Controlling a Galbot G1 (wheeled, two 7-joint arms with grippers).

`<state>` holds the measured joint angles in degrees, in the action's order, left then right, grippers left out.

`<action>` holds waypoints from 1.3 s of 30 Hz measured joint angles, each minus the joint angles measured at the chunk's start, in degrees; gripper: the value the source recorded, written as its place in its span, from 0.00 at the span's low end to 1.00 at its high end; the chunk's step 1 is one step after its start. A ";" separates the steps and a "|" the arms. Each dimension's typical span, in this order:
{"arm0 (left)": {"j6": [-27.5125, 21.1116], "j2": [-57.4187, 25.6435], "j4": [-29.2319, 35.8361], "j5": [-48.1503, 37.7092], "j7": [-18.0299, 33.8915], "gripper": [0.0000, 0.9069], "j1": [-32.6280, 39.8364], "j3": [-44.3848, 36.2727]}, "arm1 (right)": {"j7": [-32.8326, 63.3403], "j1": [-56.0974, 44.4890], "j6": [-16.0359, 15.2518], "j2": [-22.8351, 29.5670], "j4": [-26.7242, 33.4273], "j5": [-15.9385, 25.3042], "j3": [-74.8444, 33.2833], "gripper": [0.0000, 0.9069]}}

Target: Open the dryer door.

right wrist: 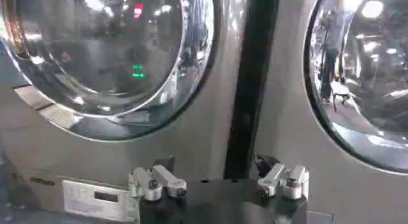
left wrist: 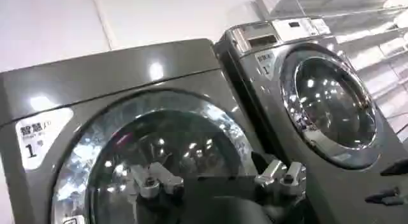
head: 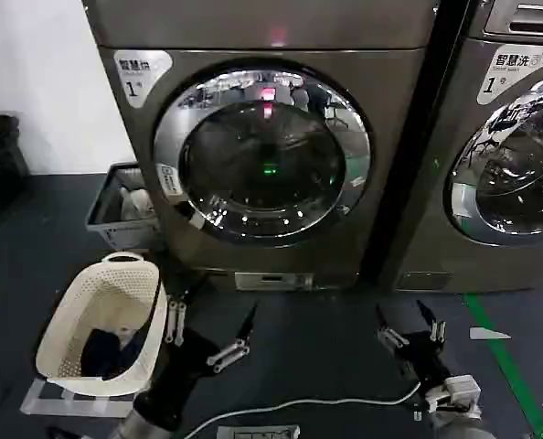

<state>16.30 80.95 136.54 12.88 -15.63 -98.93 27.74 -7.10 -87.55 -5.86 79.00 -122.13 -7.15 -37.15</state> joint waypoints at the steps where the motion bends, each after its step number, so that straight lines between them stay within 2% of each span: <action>1: 0.00 -0.02 0.03 0.00 -0.01 1.00 0.00 0.00 | -0.02 0.62 0.23 -0.57 0.29 -0.19 0.24 1.00; 9: -0.05 -0.34 0.61 -0.07 -0.11 1.00 -0.13 -0.18 | -0.13 7.40 2.69 -7.47 3.78 -2.51 5.41 1.00; 19: 0.10 -0.32 1.87 0.03 -0.11 1.00 -0.94 -0.47 | -1.06 19.50 2.56 -15.08 9.40 -4.53 16.00 1.00; 27: 0.66 -0.28 2.52 0.95 -0.09 1.00 -1.85 -0.59 | -2.26 30.63 3.18 -16.80 14.42 -6.65 24.10 1.00; 39: 1.42 -0.18 3.28 1.87 -0.05 1.00 -3.45 -0.58 | -4.04 43.22 5.04 -15.88 22.87 -9.45 34.05 1.00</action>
<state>17.73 80.77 139.82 14.75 -15.69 -102.38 27.16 -11.15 -44.33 -0.82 63.12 -99.27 -16.59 -3.10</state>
